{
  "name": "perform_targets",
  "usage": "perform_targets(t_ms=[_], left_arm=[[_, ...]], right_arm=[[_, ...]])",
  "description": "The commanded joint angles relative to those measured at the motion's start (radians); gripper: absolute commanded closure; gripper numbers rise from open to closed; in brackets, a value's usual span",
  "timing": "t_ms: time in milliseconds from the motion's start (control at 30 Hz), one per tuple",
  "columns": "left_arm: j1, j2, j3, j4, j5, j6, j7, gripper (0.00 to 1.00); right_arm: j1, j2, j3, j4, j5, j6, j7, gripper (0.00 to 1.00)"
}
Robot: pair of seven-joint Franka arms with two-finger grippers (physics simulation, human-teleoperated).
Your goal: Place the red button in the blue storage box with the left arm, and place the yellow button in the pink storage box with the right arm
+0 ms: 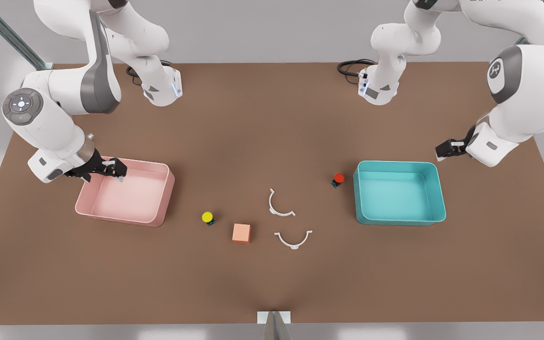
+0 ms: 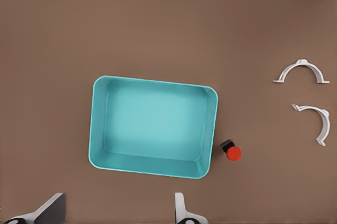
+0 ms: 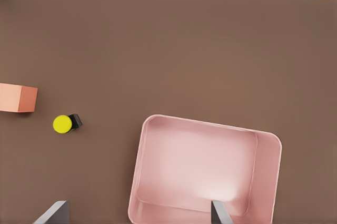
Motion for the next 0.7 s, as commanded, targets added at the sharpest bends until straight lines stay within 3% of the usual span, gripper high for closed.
perform_targets(t_ms=[0,67,133,267,333,433,667], left_arm=[[-0.002,0.003,0.0,0.0,0.001,0.006,0.233,0.0],[-0.011,0.009,0.0,-0.001,-0.006,0.001,0.1,0.0],[-0.109,0.05,0.0,-0.009,-0.074,0.044,-0.44,0.0],[-0.215,0.046,-0.001,-0.208,-0.134,0.306,-0.905,0.0],[-0.244,0.029,0.0,-0.297,-0.134,0.404,-1.013,0.0],[-0.289,-0.031,-0.001,-0.494,-0.134,0.628,-1.198,0.0],[-0.355,0.058,0.0,-0.578,-0.121,0.794,-1.376,0.0]], right_arm=[[-0.001,0.003,0.0,0.001,0.001,0.003,-0.002,0.0],[-0.002,0.006,0.0,0.001,0.001,0.009,0.0,0.0],[0.005,0.044,0.002,0.007,-0.001,0.035,0.007,0.0],[0.044,0.231,0.089,0.033,-0.001,0.195,0.049,0.0],[0.044,0.299,0.15,0.031,-0.002,0.261,0.084,0.0],[0.076,0.339,0.161,0.03,-0.002,0.275,0.084,0.0],[0.133,0.429,0.164,0.028,-0.002,0.382,0.081,0.0]])
